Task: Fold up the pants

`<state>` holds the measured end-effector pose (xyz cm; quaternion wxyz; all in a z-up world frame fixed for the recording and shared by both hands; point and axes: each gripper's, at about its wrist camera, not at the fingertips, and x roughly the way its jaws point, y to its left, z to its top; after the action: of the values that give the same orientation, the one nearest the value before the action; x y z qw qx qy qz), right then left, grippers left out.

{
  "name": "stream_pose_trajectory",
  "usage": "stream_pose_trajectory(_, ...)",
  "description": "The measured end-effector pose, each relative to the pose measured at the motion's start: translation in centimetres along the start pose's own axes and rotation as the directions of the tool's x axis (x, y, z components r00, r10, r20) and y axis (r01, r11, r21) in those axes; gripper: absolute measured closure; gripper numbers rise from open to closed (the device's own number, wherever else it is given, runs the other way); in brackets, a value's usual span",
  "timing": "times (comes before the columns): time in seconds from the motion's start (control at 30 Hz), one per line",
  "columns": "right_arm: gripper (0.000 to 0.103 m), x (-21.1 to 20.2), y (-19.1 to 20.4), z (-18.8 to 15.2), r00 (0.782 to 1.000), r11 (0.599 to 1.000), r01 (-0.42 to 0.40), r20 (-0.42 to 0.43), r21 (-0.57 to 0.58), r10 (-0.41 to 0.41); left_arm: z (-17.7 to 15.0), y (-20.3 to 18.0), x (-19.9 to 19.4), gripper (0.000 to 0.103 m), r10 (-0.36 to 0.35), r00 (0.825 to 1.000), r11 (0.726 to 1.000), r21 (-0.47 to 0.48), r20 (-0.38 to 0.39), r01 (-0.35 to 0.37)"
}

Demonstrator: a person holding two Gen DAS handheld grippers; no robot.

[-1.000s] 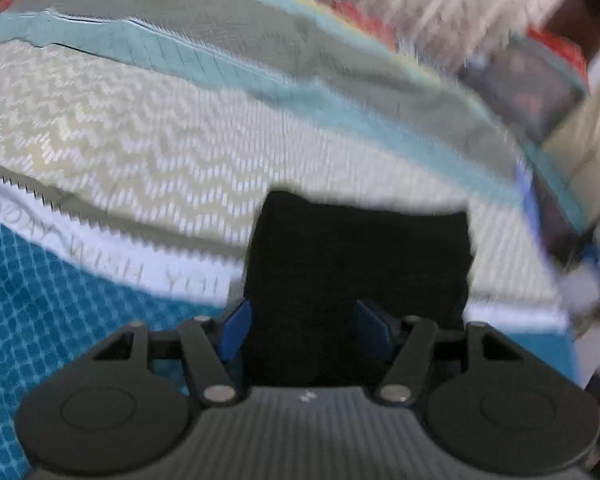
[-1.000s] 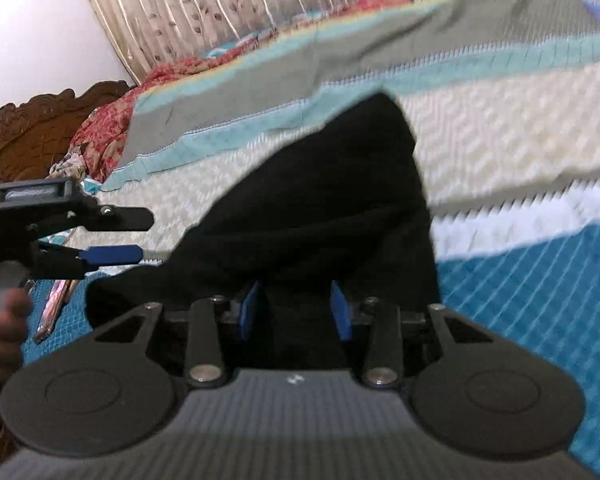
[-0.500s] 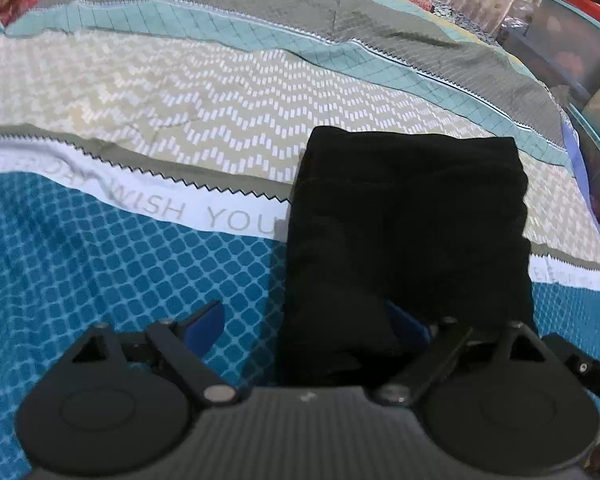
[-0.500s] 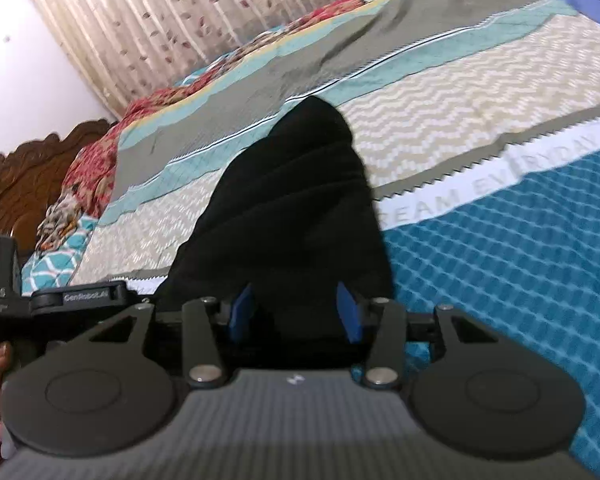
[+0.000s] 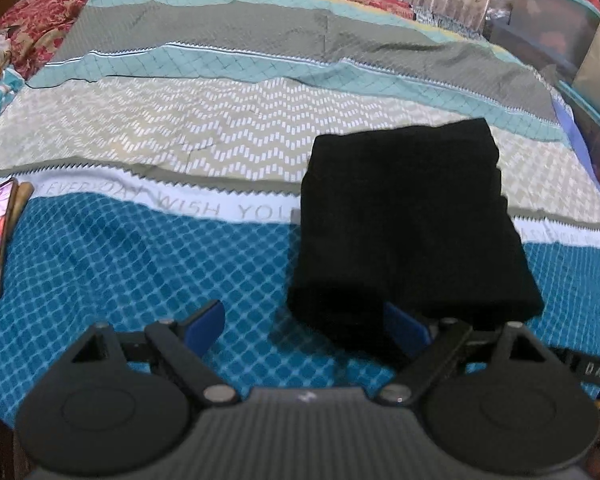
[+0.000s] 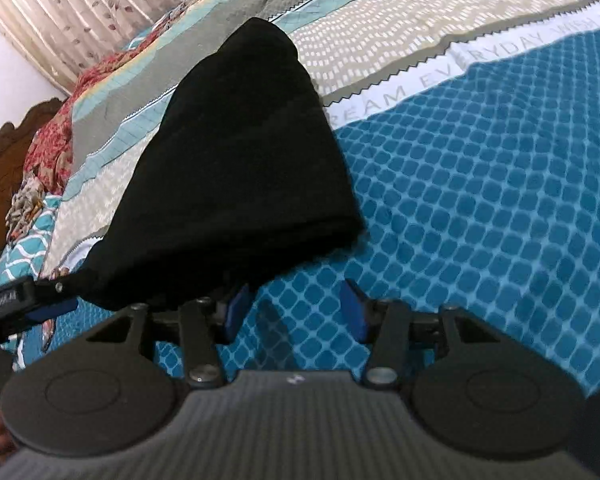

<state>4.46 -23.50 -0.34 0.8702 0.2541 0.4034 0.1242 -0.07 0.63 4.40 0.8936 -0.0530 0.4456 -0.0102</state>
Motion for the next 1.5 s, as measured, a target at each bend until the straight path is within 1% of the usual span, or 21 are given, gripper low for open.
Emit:
stream_pose_trajectory(0.17,0.045,-0.2,0.2,-0.3,1.0,1.0,-0.005,0.0,-0.015,0.005,-1.9,0.2,0.1,0.015,0.017,0.999,1.0,0.007,-0.046,-0.017)
stream_pose_trajectory(0.37,0.044,-0.8,-0.3,-0.9,1.0,1.0,-0.004,0.003,0.001,0.004,-3.6,0.1,-0.1,0.015,0.066,0.996,0.997,0.031,-0.056,-0.064)
stream_pose_trajectory(0.47,0.043,-1.0,0.0,-1.5,1.0,1.0,-0.001,0.009,0.01,0.001,-4.4,0.2,0.2,0.015,0.093,0.993,0.995,0.041,-0.071,-0.09)
stream_pose_trajectory(0.6,0.041,-1.2,0.4,-2.1,1.0,1.0,0.003,0.021,0.03,-0.004,-5.1,0.3,1.0,0.015,0.139,0.985,0.989,0.066,-0.101,-0.133)
stream_pose_trajectory(0.7,0.04,-1.3,0.5,-2.4,1.0,0.999,0.004,0.027,0.044,-0.005,-5.3,0.4,1.6,0.014,0.154,0.98,0.987,0.069,-0.125,-0.146)
stream_pose_trajectory(0.8,0.037,-1.4,0.8,-2.6,1.0,0.998,0.001,0.031,0.055,-0.003,-5.3,0.4,1.7,0.01,0.17,0.978,0.983,0.085,-0.123,-0.161)
stream_pose_trajectory(0.87,0.034,-1.4,1.0,-2.8,0.999,0.998,-0.002,0.032,0.059,0.0,-5.4,0.4,1.9,0.008,0.176,0.976,0.982,0.091,-0.127,-0.165)
stream_pose_trajectory(0.93,0.028,-1.4,1.3,-3.0,0.999,0.998,-0.011,0.035,0.063,0.009,-5.4,0.5,2.0,0.006,0.177,0.975,0.982,0.091,-0.131,-0.166)
stream_pose_trajectory(1.07,0.023,-1.5,1.8,-3.4,0.999,0.998,-0.022,0.036,0.06,0.019,-5.4,0.8,2.3,0.0,0.178,0.974,0.982,0.085,-0.14,-0.168)
stream_pose_trajectory(1.27,0.017,-1.6,1.8,-3.8,0.998,0.995,-0.048,0.054,0.086,0.044,-5.5,0.9,2.5,0.0,0.179,0.972,0.982,0.086,-0.149,-0.168)
stream_pose_trajectory(1.5,0.009,-1.8,1.4,-4.3,0.992,0.985,-0.108,0.08,0.134,0.098,-5.4,1.2,2.8,0.0,0.171,0.973,0.984,0.082,-0.156,-0.16)
